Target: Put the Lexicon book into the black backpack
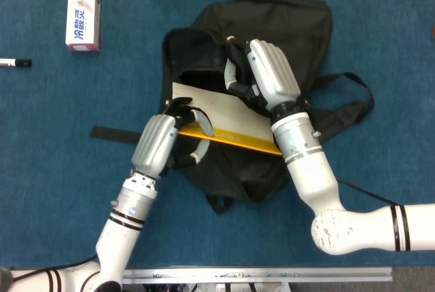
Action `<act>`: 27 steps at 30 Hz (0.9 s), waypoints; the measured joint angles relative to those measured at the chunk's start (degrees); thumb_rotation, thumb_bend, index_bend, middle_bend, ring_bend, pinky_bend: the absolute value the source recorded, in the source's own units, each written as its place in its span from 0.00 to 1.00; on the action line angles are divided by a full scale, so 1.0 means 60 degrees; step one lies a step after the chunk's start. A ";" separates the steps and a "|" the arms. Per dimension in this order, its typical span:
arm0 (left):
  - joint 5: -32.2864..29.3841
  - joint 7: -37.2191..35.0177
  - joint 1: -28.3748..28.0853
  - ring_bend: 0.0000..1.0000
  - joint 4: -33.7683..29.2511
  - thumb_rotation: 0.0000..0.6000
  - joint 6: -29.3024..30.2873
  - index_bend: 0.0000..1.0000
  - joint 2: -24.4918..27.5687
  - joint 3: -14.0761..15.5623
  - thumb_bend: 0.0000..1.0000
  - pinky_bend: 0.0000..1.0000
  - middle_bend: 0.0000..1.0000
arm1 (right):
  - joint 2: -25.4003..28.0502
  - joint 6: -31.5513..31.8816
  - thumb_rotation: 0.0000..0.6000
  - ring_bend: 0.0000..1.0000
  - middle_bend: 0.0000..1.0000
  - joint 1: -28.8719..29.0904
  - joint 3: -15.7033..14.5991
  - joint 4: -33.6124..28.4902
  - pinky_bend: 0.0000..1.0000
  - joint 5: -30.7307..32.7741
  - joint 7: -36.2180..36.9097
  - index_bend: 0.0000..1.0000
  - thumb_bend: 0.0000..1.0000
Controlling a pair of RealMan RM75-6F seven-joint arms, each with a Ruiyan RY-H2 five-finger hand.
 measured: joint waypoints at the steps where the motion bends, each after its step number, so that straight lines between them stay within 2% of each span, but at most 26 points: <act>1: 0.0073 -0.0015 -0.0027 0.39 0.0078 1.00 -0.0087 0.63 -0.0046 0.0020 0.39 0.19 0.48 | -0.0006 -0.0001 1.00 0.51 0.54 0.0006 -0.0001 0.0000 0.81 0.0009 0.0005 0.55 0.72; 7: 0.0428 -0.0778 -0.0393 0.38 0.0021 1.00 -0.0995 0.64 0.0156 0.0192 0.39 0.19 0.47 | -0.0034 -0.0010 1.00 0.51 0.54 0.0035 0.0012 0.0032 0.81 0.0083 0.0028 0.55 0.72; 12: 0.0733 -0.1031 -0.0627 0.38 0.0012 1.00 -0.1252 0.65 0.0211 0.0209 0.38 0.19 0.47 | -0.0058 -0.0052 1.00 0.51 0.54 0.0064 0.0051 0.0082 0.81 0.0147 0.0090 0.55 0.72; 27: 0.0298 -0.1262 -0.1125 0.38 0.0326 1.00 -0.1911 0.65 -0.0261 -0.0523 0.39 0.19 0.47 | 0.0034 -0.0525 1.00 0.51 0.54 0.0028 -0.0064 -0.0367 0.81 0.0067 0.0665 0.55 0.72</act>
